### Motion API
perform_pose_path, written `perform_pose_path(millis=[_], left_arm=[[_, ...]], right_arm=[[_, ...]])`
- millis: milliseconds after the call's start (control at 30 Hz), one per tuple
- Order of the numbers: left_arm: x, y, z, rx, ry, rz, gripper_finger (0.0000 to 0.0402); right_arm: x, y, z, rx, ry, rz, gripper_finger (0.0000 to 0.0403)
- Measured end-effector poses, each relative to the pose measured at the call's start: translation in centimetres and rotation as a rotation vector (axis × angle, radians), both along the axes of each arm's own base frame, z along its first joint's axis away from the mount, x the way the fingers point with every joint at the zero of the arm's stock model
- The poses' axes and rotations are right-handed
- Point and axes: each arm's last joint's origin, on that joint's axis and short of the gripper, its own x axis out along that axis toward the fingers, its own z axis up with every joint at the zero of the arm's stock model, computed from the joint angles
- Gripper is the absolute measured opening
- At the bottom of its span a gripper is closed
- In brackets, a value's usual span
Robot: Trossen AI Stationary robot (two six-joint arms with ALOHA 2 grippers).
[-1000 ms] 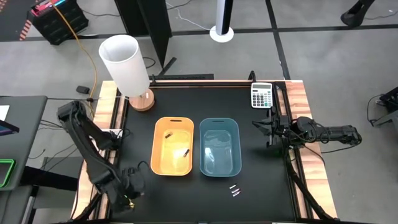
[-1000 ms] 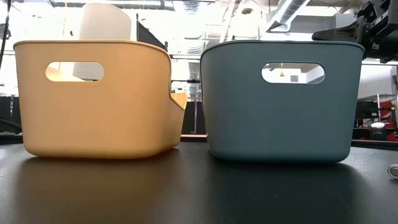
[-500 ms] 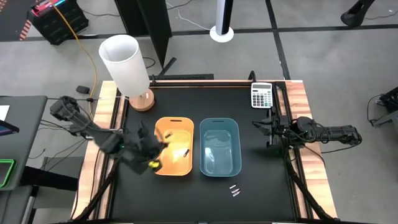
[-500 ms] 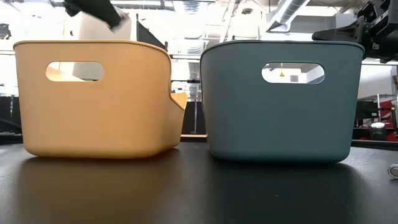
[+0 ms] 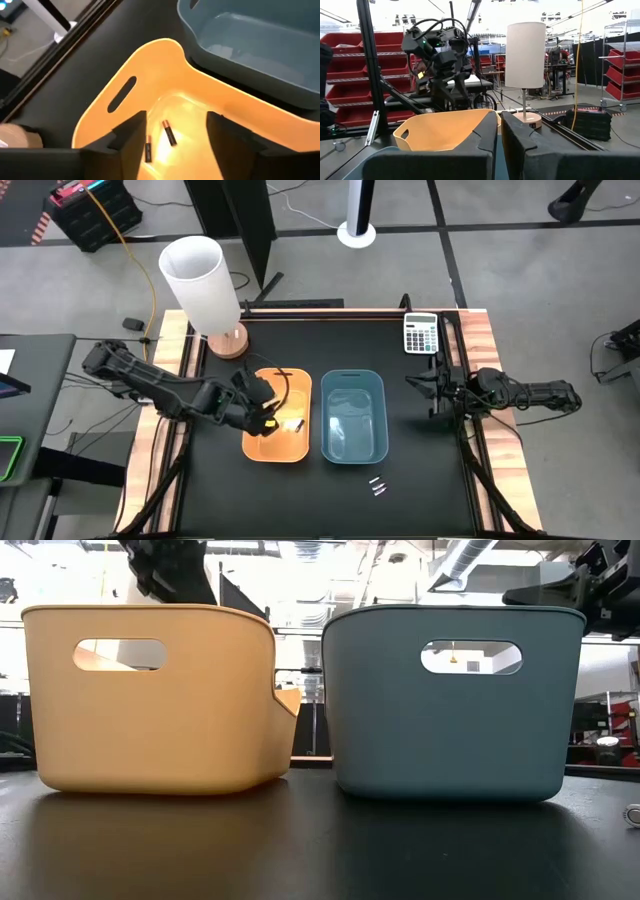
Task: Sort batteries
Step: Put the bottom silver battery into the blue bin
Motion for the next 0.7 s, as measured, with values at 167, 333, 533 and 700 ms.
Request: perform_pose_path(millis=[167, 333, 533, 700], left_arm=[[-1.6, -0.1, 1.8, 0.087, -0.101, 0.030, 0.0234], [-3.6, -0.7, 3.6, 0.196, -0.214, 0.057, 0.0224], [-4.6, -1.5, 2.4, 0.274, -0.250, 0.081, 0.0217], [-4.6, -1.7, 0.6, 0.264, -0.306, 0.127, 0.0216]], right_arm=[[-0.4, 0.2, 1.4, 0.056, -0.049, 0.041, 0.0056], [-1.0, 0.8, 3.4, 0.067, -0.159, 0.149, 0.0052], [-0.7, 2.0, 4.5, 0.084, -0.065, 0.295, 0.0059], [0.9, 3.5, 5.6, 0.054, 0.057, 0.389, 0.0108]])
